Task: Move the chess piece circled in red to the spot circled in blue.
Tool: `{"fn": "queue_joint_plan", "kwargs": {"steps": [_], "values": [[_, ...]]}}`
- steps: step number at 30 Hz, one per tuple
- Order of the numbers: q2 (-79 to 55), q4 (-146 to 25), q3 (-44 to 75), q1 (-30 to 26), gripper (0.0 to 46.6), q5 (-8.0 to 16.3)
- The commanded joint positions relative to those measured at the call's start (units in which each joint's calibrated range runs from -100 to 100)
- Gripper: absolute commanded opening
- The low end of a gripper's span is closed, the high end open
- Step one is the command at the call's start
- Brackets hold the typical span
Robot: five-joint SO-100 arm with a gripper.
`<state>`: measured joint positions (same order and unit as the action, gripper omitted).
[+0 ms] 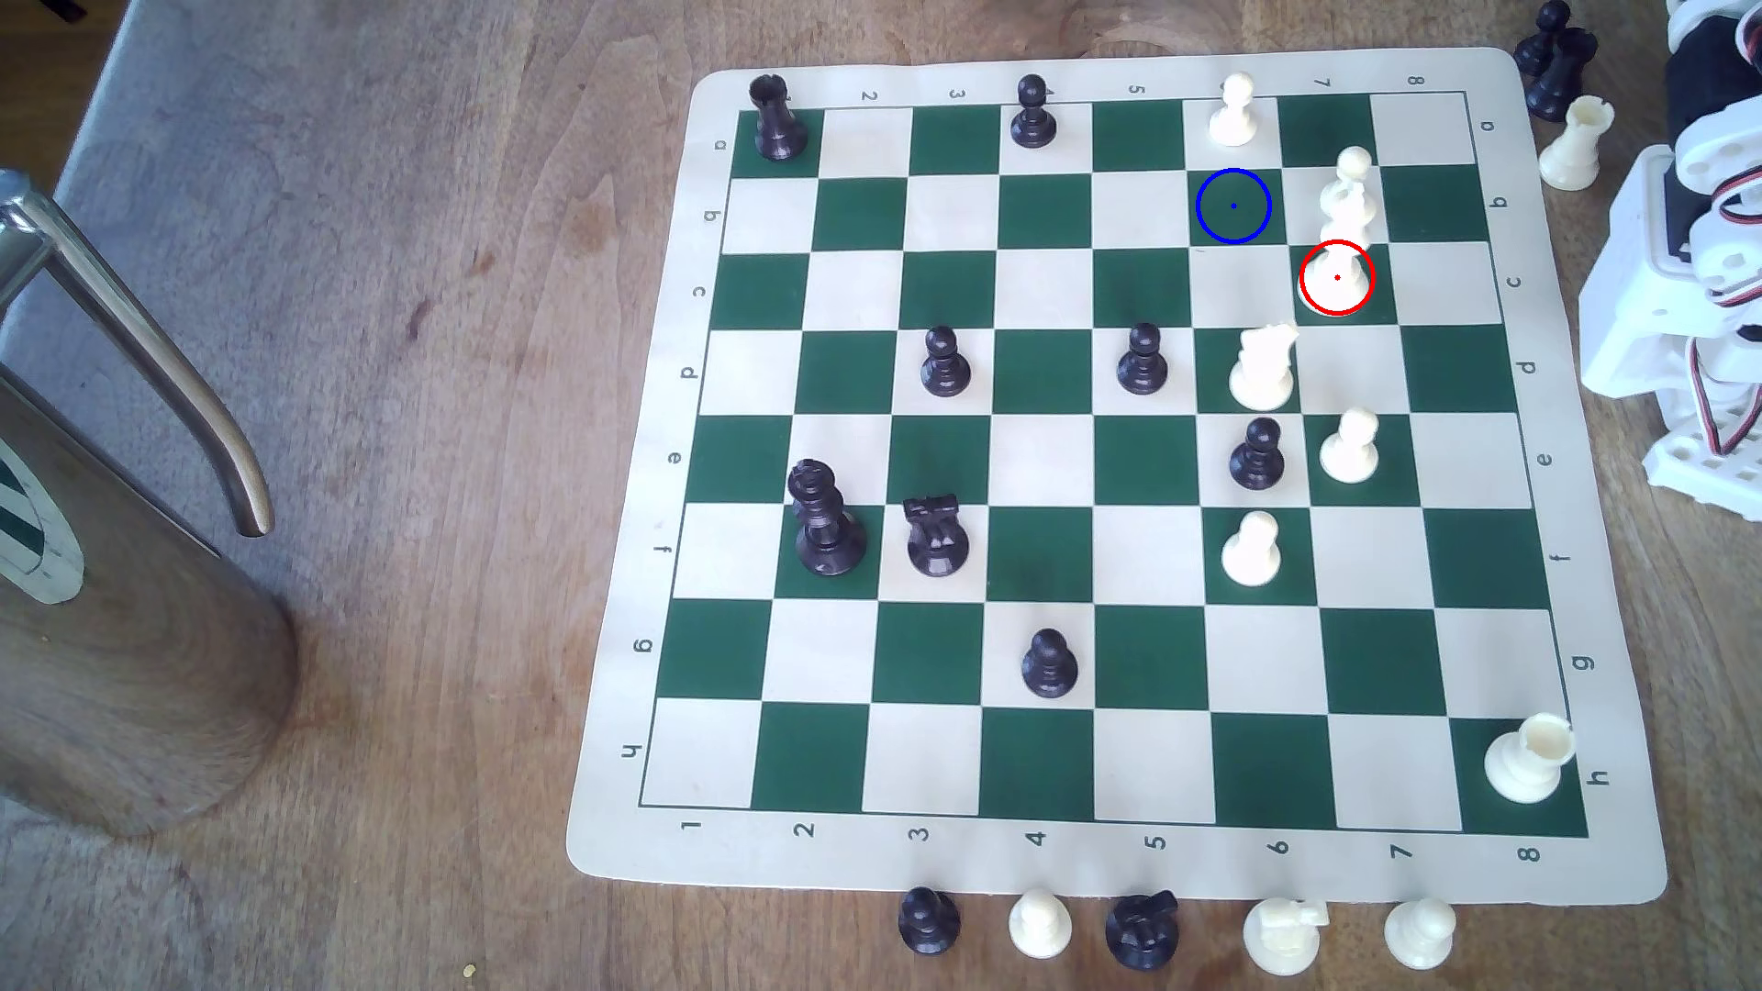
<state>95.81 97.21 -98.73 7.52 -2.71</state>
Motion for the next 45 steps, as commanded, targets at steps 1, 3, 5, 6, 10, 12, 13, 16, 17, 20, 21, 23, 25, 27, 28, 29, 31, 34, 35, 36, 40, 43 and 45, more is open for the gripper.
{"fn": "queue_joint_plan", "kwargs": {"steps": [1, 3, 5, 6, 10, 12, 13, 16, 17, 20, 21, 23, 25, 27, 28, 29, 31, 34, 35, 36, 40, 43, 45], "values": [[-0.1, 2.4, -1.2, 0.0, 1.5, -0.1], [-0.1, 0.0, -1.2, 0.0, 1.5, -0.1], [-0.1, -7.0, -1.0, 0.0, 1.4, -0.2], [-0.1, -9.6, -0.7, 0.0, 1.4, -0.3], [-0.1, -19.2, 2.3, 0.3, 1.6, -0.6], [-0.1, -23.8, 4.1, 0.3, 1.8, -0.6], [-0.1, -25.9, 5.0, 0.6, 1.9, -0.6], [-0.1, -35.1, 10.5, 0.7, 1.9, -0.1], [-0.1, -37.4, 12.3, 0.7, 1.9, -0.1], [-0.1, -55.2, 20.6, 1.6, 2.2, 0.6], [-0.1, -59.8, 22.1, 2.1, 2.4, 0.6], [-0.1, -69.2, 25.2, 3.4, 2.4, 0.6], [-0.1, -79.3, 28.1, 5.1, 2.0, 0.6], [-0.1, -96.8, 32.9, 6.4, 2.4, 0.6], [-0.1, -99.7, 33.6, 7.4, 2.8, 0.6], [-0.1, -102.9, 34.6, 8.0, 3.4, 0.6], [-0.1, -108.6, 36.8, 8.2, 4.3, 0.4], [-0.1, -120.7, 42.2, 10.5, 10.1, 0.3], [-0.1, -124.5, 43.7, 11.1, 10.5, 0.4], [-1.2, -133.3, 48.2, 11.8, 10.3, 0.9], [-6.1, -148.2, 56.7, 15.6, 13.1, 3.5], [-6.3, -153.7, 55.9, 16.8, 16.8, 5.7], [-8.5, -158.0, 56.8, 16.8, 16.7, 8.3]]}}
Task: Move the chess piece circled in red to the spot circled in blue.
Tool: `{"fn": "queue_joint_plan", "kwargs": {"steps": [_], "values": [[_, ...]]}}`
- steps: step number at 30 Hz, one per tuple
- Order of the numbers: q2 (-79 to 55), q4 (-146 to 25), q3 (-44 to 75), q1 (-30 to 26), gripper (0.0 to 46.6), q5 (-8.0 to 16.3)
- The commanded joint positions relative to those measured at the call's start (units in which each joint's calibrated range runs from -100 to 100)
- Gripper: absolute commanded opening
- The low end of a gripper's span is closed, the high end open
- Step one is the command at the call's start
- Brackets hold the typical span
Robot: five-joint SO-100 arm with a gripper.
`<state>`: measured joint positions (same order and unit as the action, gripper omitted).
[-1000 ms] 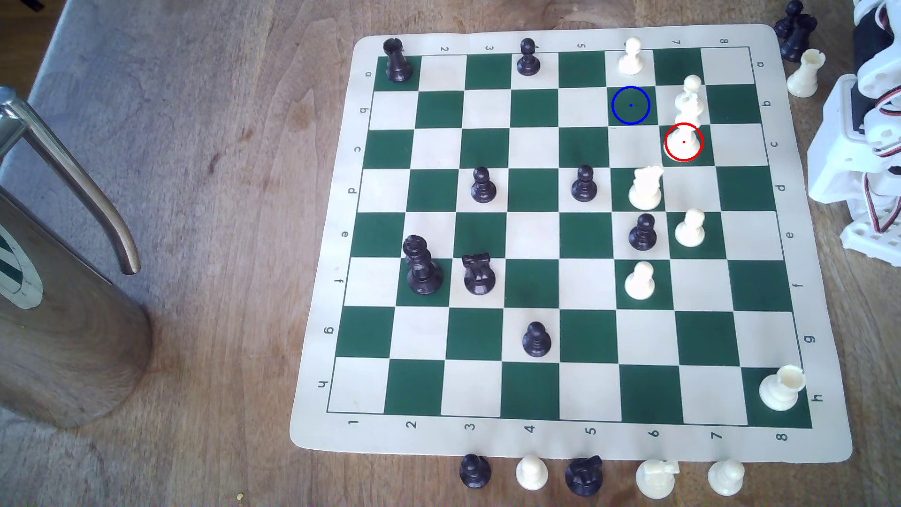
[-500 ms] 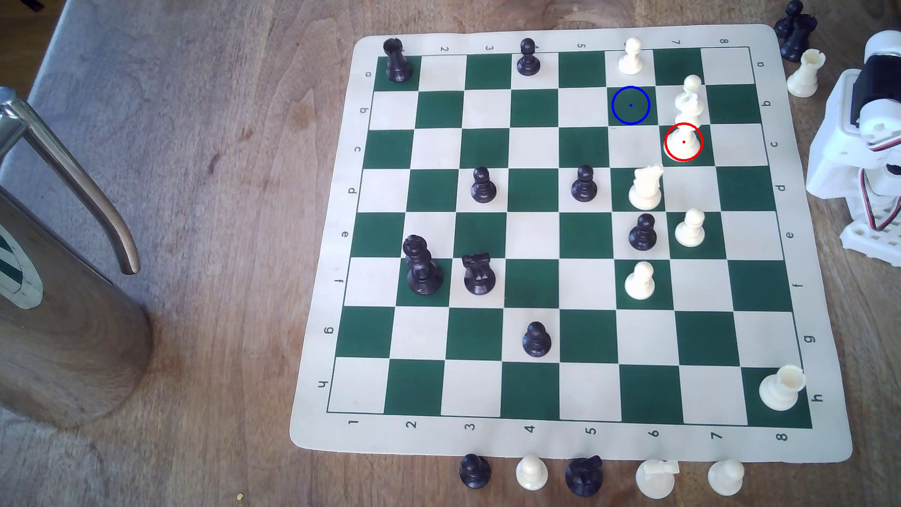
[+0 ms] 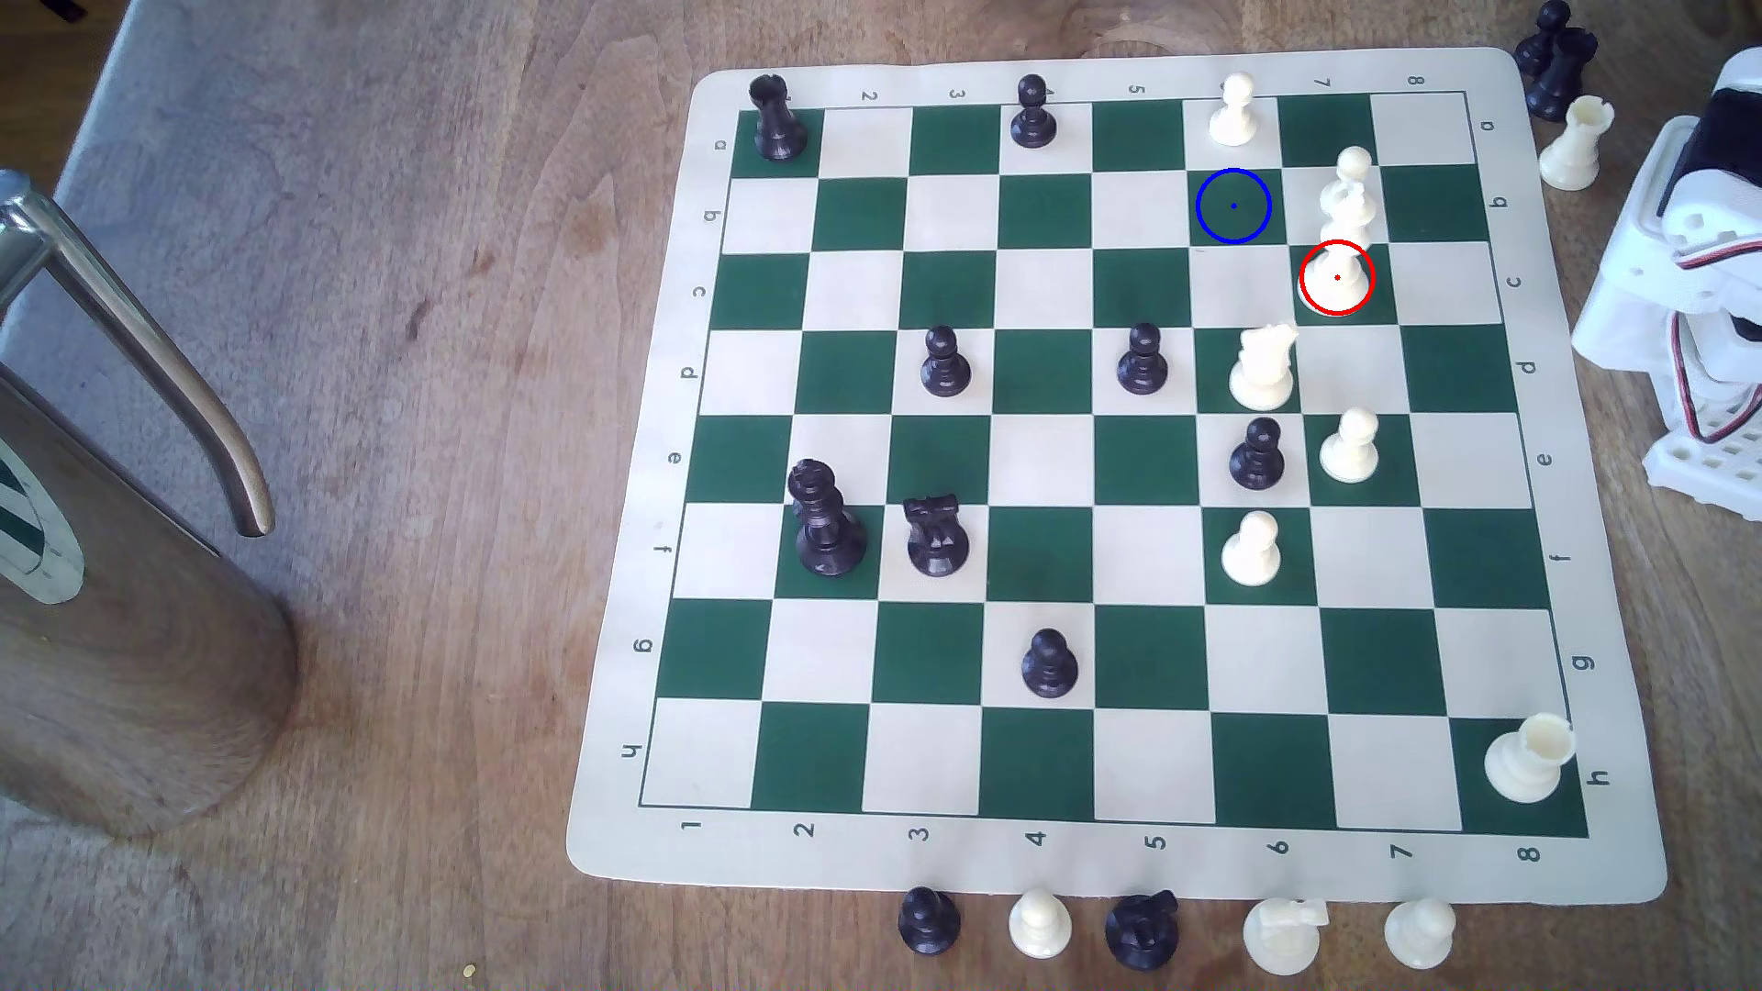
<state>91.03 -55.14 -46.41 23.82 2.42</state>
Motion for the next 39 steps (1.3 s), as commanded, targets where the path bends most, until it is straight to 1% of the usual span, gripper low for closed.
{"fn": "queue_joint_plan", "kwargs": {"steps": [1, 4, 6, 9, 13, 17, 18, 19, 23, 28, 30, 31, 32, 34, 37, 39], "values": [[-5.0, -6.9, 5.1, 0.6, 16.9, 3.7], [-11.7, -13.3, 10.3, 2.6, 18.1, 4.8], [-14.4, -17.2, 12.5, 2.3, 18.5, 5.7], [-23.4, -26.6, 20.1, 1.1, 19.3, 9.8], [-31.8, -35.3, 24.7, -0.9, 20.0, 13.8], [-34.8, -39.3, 25.9, -2.1, 19.7, 15.3], [-35.2, -41.0, 26.0, -3.8, 19.8, 16.4], [-35.5, -42.1, 26.0, -5.0, 19.8, 16.8], [-38.7, -44.9, 25.2, -7.9, 19.4, 17.4], [-41.3, -44.9, 17.1, -8.9, 19.9, 17.1], [-40.9, -44.3, 14.4, -10.5, 20.8, 17.1], [-41.1, -44.0, 13.4, -12.0, 20.9, 17.5], [-41.5, -43.7, 13.4, -12.2, 20.5, 17.6], [-42.6, -43.1, 13.4, -11.7, 19.9, 17.5], [-45.0, -41.7, 13.4, -8.8, 18.9, 16.9], [-47.0, -40.2, 13.4, -6.6, 19.4, 16.6]]}}
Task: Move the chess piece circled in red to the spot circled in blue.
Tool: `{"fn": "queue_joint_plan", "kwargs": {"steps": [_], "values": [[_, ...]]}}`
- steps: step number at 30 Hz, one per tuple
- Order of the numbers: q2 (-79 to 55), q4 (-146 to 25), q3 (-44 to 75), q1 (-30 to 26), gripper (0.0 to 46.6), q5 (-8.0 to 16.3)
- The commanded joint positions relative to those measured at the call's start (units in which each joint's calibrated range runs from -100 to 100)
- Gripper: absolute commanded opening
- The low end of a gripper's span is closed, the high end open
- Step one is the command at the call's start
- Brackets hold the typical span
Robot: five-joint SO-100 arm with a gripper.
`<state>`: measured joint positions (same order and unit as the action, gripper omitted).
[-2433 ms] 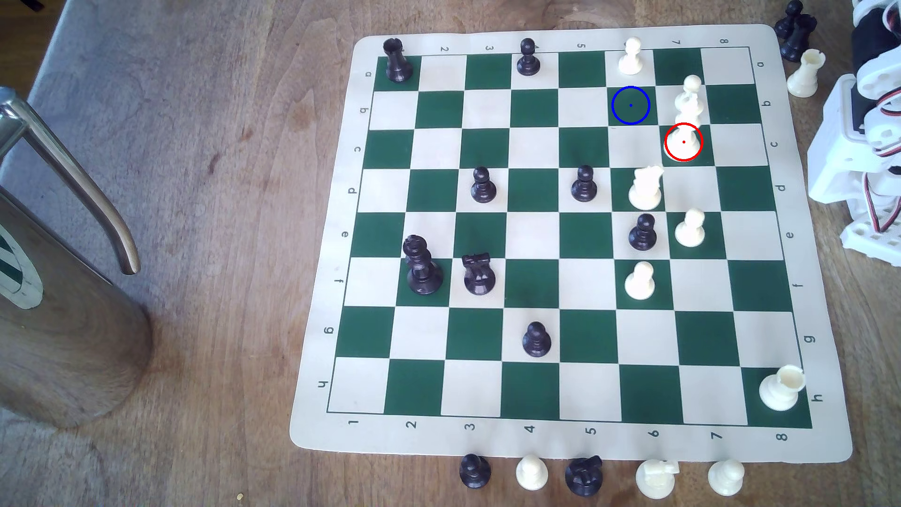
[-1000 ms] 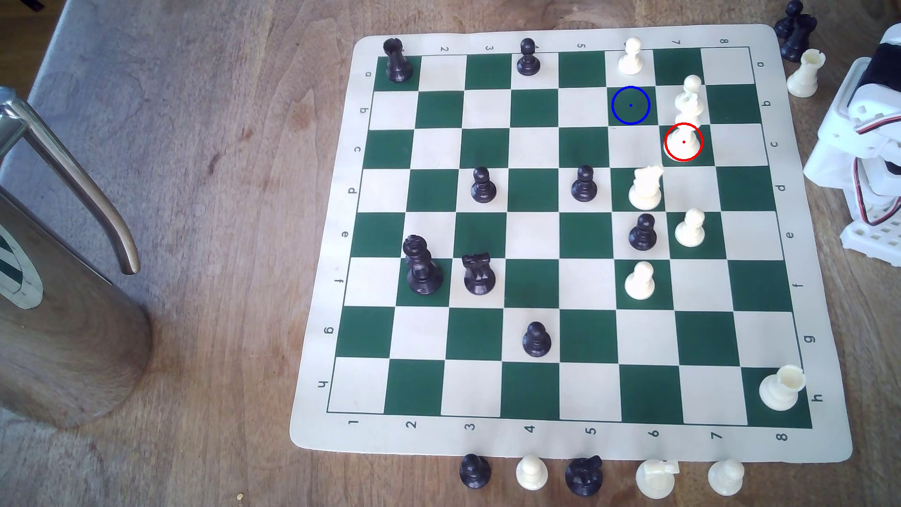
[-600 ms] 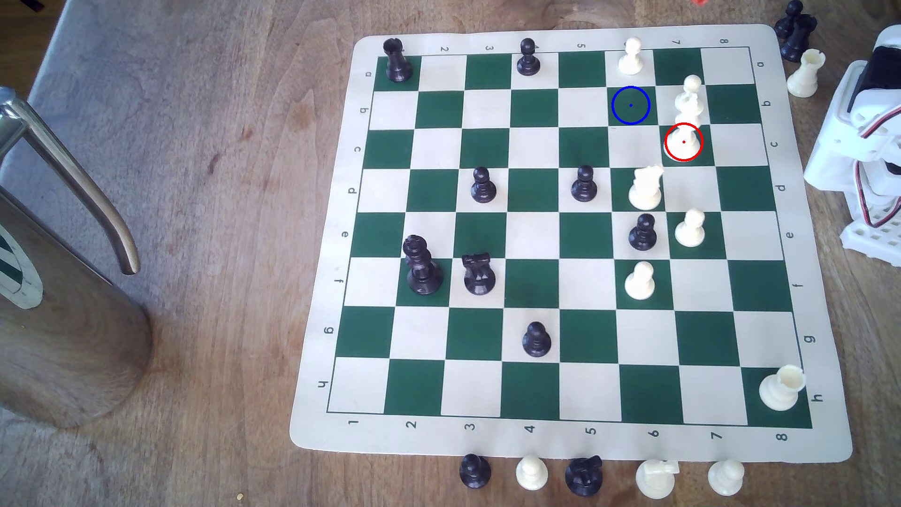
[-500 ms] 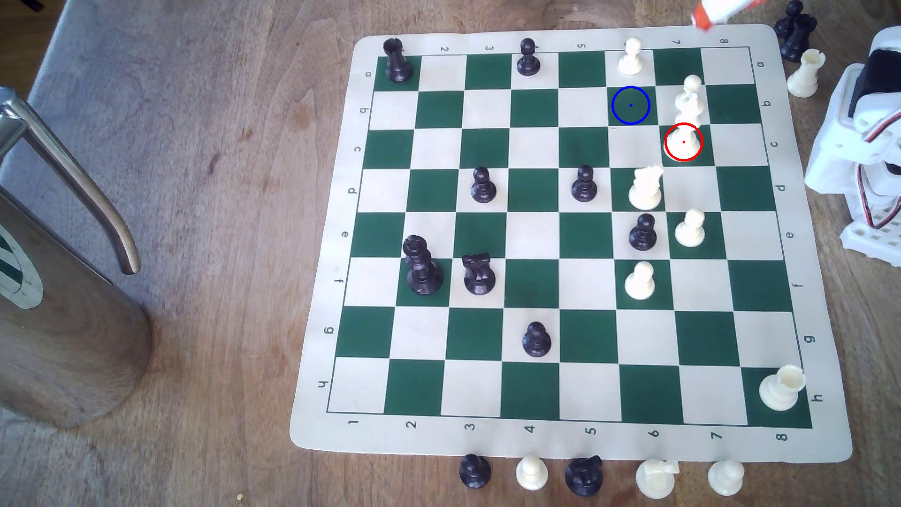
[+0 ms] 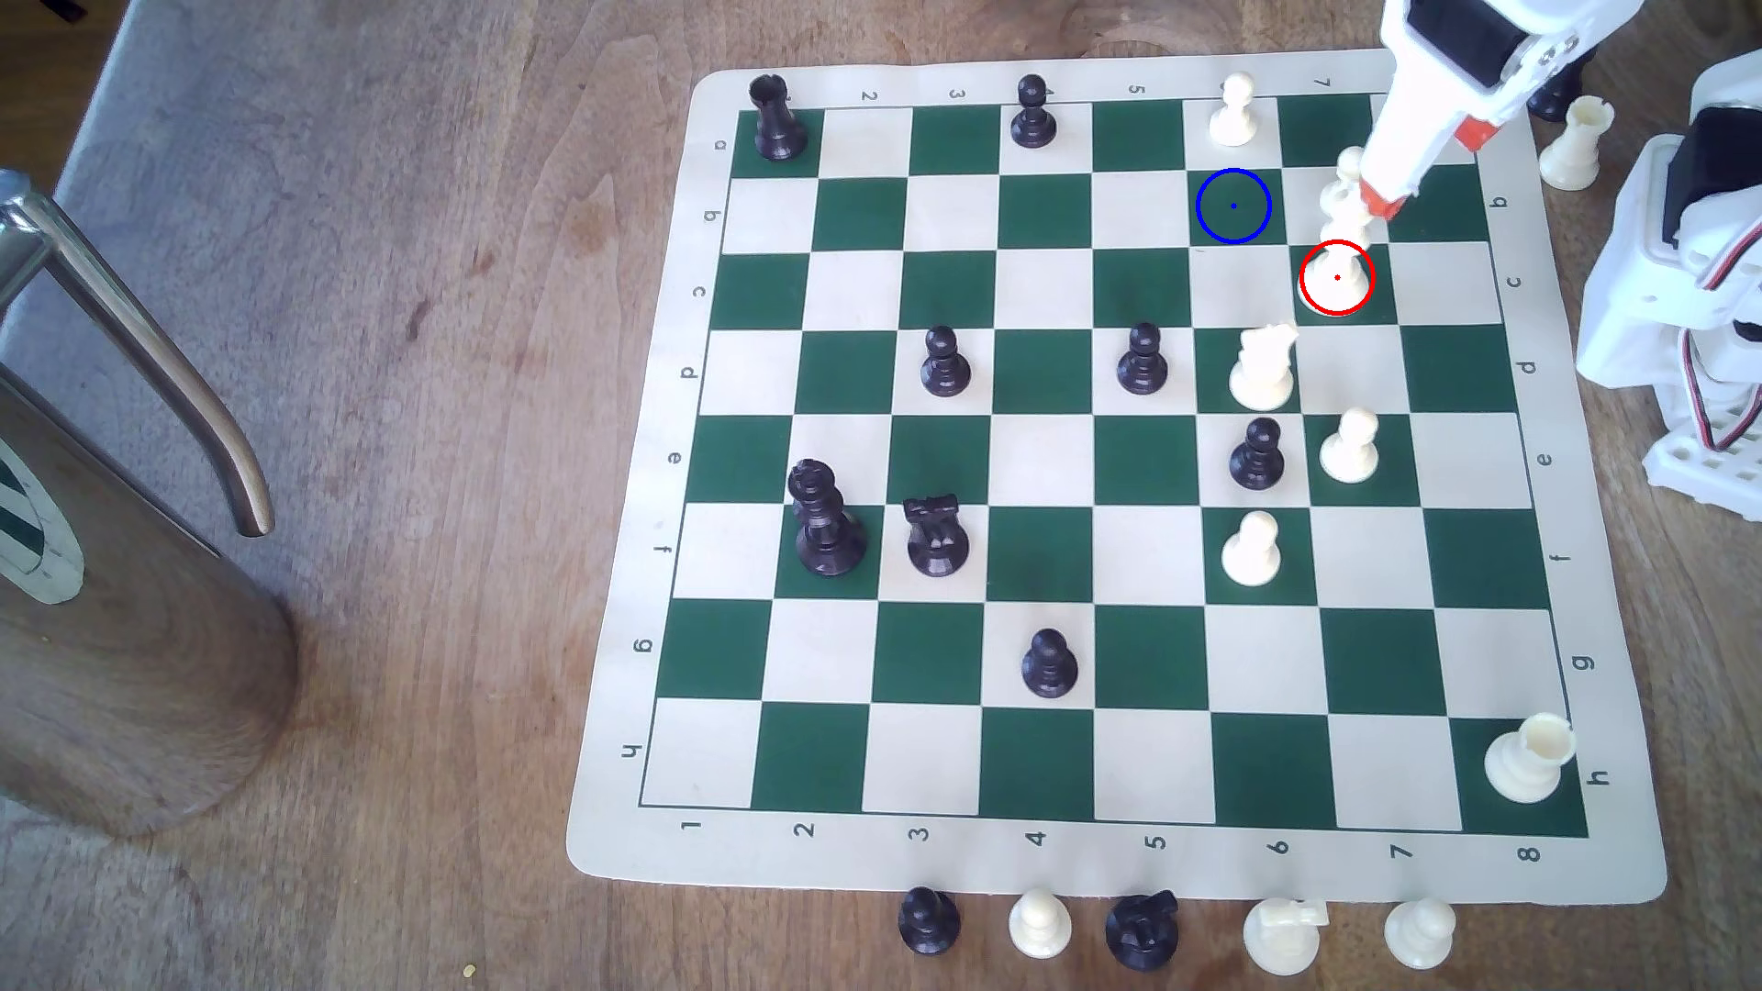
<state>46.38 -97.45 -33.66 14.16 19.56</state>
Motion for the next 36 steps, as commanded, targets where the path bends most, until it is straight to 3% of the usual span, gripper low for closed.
{"fn": "queue_joint_plan", "kwargs": {"steps": [1, 9, 18, 36], "values": [[-3.1, 2.6, 0.6, 3.9, 19.7, -0.7], [-6.2, 8.5, -4.7, 6.9, 23.4, -1.0], [-7.1, 16.6, -13.3, 6.8, 21.9, -0.8], [-10.1, 25.5, -18.7, 5.5, 20.3, -0.2]]}}
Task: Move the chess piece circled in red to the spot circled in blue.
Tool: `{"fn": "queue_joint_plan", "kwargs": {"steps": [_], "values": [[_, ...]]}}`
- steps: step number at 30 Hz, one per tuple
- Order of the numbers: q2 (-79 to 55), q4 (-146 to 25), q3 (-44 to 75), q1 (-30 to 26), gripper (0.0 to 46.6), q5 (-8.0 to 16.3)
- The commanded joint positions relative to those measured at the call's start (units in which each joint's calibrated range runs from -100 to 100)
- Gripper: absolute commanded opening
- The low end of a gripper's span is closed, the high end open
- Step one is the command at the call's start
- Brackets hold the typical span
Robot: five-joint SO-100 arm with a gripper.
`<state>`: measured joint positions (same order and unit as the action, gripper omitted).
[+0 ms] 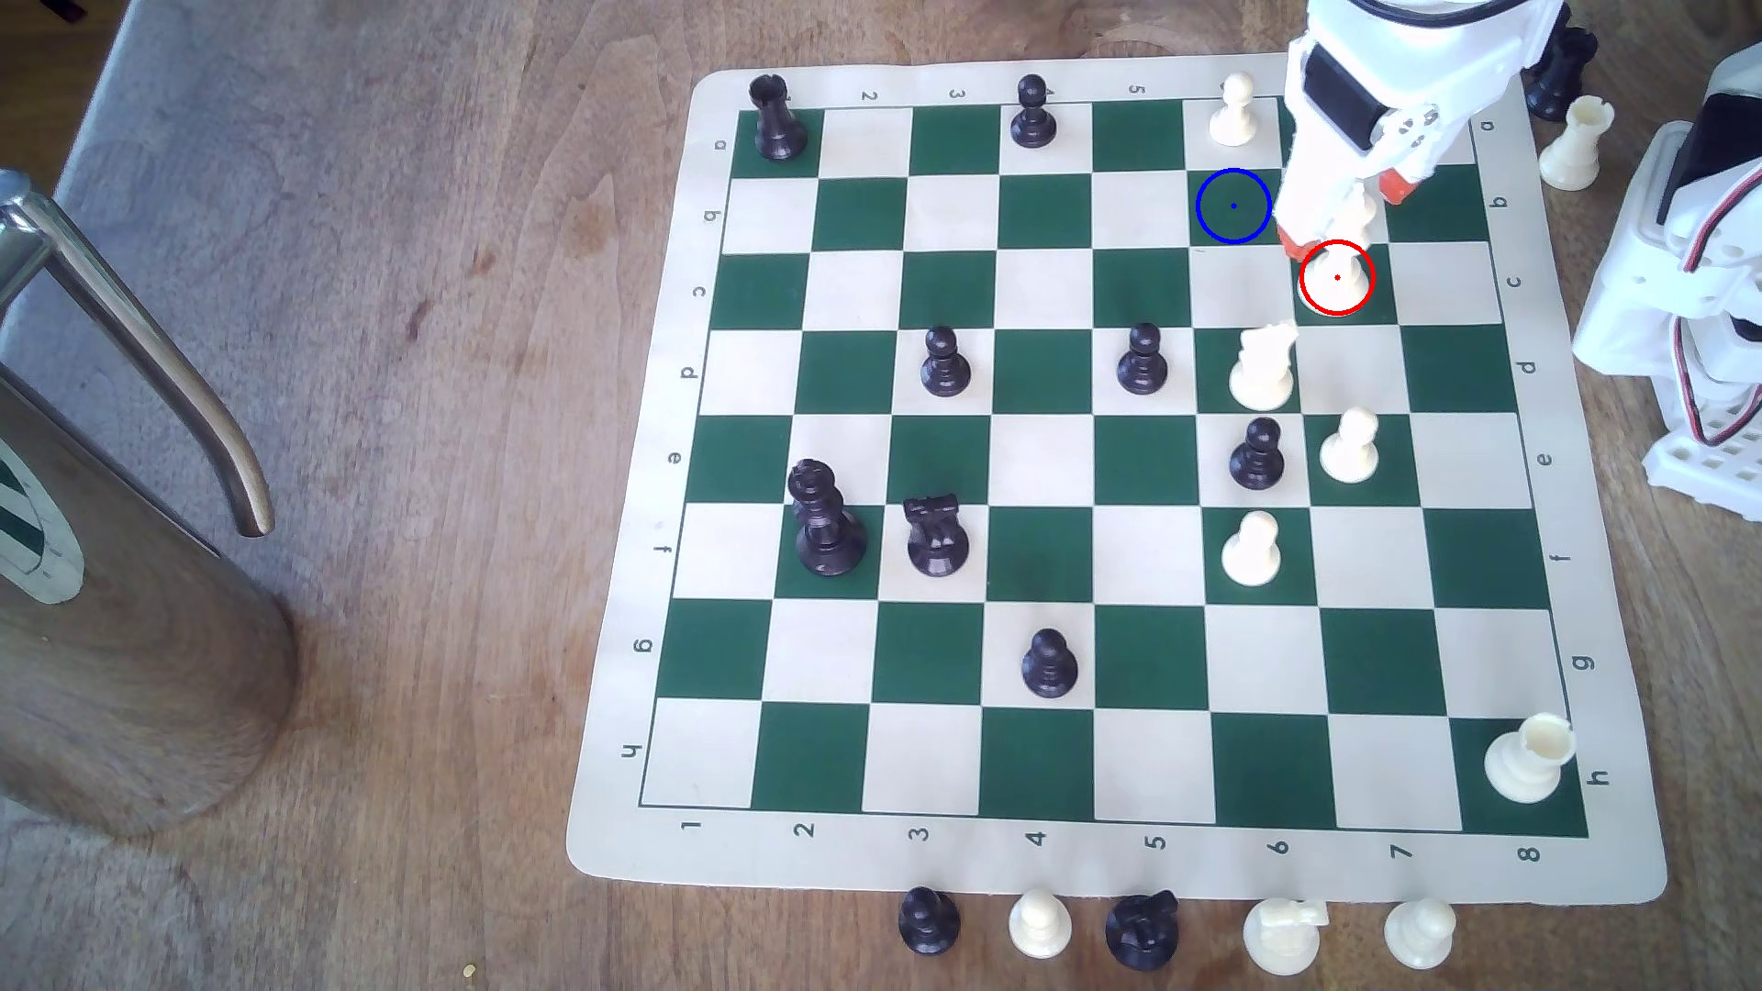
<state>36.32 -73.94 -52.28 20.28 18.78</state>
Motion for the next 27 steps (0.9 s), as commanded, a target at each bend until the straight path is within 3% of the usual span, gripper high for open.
{"fn": "queue_joint_plan", "kwargs": {"steps": [1, 14, 18, 27], "values": [[-0.1, 2.3, -0.3, -0.7, 20.3, 0.7], [-0.5, 4.2, -2.2, -2.5, 17.0, 1.4], [-0.5, 4.7, -2.7, -2.5, 14.0, 1.4], [-0.4, 5.7, -2.7, -2.5, 12.9, 1.4]]}}
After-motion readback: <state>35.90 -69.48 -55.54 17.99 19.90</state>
